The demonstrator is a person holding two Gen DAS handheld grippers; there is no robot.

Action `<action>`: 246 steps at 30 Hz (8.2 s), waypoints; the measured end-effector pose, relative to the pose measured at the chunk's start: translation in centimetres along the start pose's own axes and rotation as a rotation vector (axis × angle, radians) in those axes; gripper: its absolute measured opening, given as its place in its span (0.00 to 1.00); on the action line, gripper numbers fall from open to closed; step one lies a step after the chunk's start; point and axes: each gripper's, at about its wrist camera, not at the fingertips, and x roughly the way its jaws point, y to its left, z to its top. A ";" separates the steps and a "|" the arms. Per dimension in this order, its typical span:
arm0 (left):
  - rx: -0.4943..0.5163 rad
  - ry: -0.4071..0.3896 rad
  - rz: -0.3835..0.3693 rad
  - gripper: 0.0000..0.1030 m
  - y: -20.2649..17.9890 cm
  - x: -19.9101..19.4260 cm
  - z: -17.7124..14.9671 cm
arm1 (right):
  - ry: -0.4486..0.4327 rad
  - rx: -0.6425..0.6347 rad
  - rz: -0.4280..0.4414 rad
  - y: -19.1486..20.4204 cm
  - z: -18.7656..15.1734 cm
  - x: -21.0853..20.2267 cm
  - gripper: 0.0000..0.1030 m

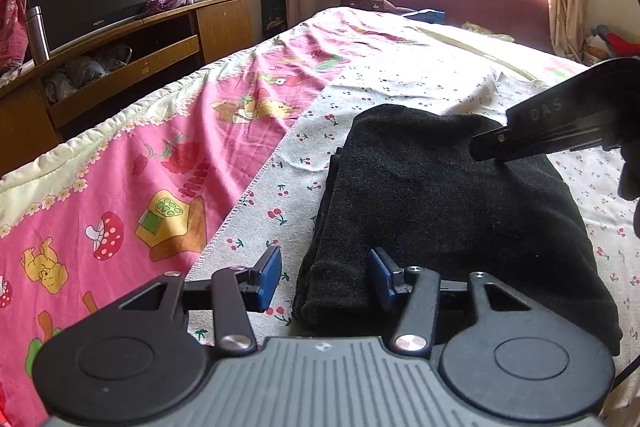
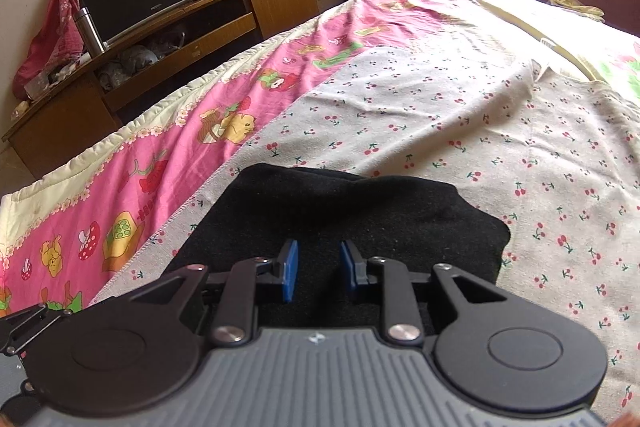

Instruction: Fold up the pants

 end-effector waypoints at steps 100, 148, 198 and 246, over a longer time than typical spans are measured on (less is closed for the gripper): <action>0.039 0.238 -0.474 0.86 0.4 5.8 4.9 | -0.038 0.536 0.488 -10.2 -7.1 -2.6 0.21; 0.364 0.144 -0.395 0.83 -27.3 -6.6 -3.8 | -0.133 0.413 -0.226 -16.7 -21.2 -23.3 0.25; 0.195 0.128 -0.278 0.90 -26.1 -5.7 -3.8 | -0.129 0.408 -0.349 -17.4 -20.2 -21.6 0.31; 0.270 -0.071 -0.212 1.00 -26.6 -10.3 -3.7 | -0.240 0.425 -0.319 -16.0 -21.8 -23.6 0.33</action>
